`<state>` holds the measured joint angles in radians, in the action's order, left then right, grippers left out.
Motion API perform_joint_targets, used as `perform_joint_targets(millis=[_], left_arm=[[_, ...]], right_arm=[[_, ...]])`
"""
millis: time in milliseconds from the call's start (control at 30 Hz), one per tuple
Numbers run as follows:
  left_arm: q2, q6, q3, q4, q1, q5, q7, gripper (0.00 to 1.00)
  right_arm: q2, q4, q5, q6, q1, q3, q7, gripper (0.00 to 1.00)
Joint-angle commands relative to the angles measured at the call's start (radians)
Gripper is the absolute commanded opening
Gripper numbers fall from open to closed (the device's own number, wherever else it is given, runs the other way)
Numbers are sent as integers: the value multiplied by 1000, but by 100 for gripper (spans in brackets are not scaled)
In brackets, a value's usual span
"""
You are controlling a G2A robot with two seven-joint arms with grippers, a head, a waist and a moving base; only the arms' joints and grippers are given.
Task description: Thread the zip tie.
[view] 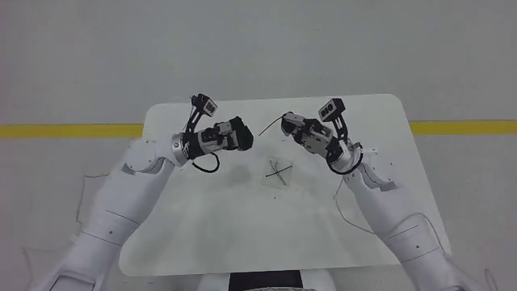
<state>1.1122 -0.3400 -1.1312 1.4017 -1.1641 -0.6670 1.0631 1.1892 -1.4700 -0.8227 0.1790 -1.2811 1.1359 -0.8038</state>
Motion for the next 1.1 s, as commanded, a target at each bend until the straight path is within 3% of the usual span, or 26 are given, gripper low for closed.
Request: perform_joint_targets(millis=[0, 67, 300, 600, 900, 1067], left_arm=[[9, 0, -3, -5, -7, -38, 6, 100], [18, 0, -19, -17, -9, -45, -15, 100], [18, 0, -19, -17, -9, -45, -15, 100], [19, 50, 3, 7, -17, -50, -34, 100], [18, 38, 7, 3, -13, -16, -49, 100], [18, 43, 14, 22, -23, -4, -93, 100]], right_arm=[[5, 3, -23, -6, -3, -12, 8, 0], [10, 5, -49, -10, -5, -18, 28, 0], [10, 6, -47, -7, -5, -17, 35, 0], [23, -24, -18, -6, -6, -57, 58, 0], [28, -20, -7, -7, -3, -69, 79, 0], [34, -50, -13, -16, -9, -77, 99, 0]])
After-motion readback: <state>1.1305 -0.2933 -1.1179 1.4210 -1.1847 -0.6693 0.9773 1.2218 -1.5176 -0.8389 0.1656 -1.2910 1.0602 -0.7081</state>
